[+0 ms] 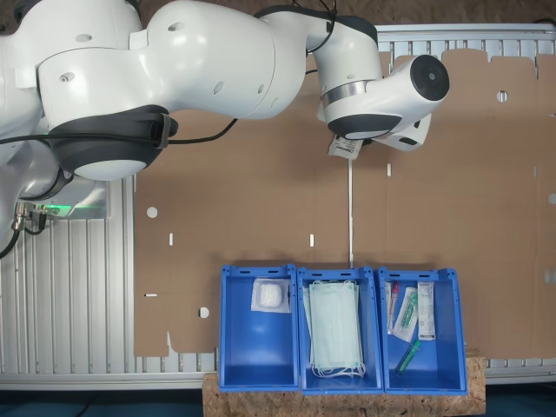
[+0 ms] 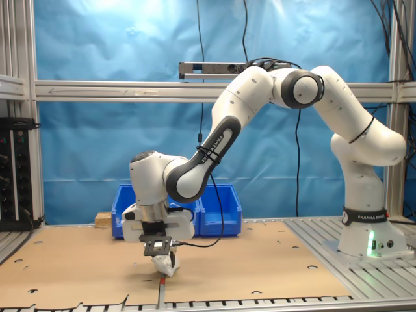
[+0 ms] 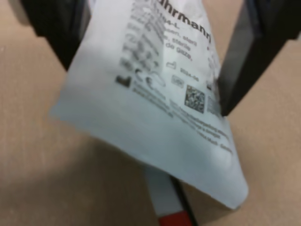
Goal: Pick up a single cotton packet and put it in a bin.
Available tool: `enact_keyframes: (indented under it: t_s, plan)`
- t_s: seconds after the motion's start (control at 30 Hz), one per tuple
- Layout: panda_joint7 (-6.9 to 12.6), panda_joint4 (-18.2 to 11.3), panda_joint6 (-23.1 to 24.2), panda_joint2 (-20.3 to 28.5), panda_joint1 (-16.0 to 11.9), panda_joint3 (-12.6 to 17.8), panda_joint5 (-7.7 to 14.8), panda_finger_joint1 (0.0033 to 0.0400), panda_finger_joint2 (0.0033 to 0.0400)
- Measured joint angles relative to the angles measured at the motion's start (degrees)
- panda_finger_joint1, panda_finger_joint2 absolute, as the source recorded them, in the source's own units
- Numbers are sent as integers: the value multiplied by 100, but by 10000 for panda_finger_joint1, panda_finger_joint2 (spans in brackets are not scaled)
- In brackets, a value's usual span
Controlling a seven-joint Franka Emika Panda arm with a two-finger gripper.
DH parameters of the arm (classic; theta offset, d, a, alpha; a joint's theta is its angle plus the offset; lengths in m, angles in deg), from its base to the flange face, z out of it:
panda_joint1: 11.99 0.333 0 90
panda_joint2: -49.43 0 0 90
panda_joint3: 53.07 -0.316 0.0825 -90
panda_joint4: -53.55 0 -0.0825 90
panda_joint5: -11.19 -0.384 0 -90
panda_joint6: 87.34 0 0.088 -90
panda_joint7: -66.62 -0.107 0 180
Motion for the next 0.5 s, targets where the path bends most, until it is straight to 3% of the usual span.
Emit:
enact_keyframes:
  t_s: [0.1,0.13,0.3,0.33,0.5]
  plan:
    - [0,0,0,0,5,1,0,275,275]
    - [0,0,0,1,8,2,0,193,193]
    - [0,4,0,8,20,5,0,193,193]
    - [0,7,0,8,24,5,0,100,100]
    - [0,11,-1,9,40,9,0,100,100]
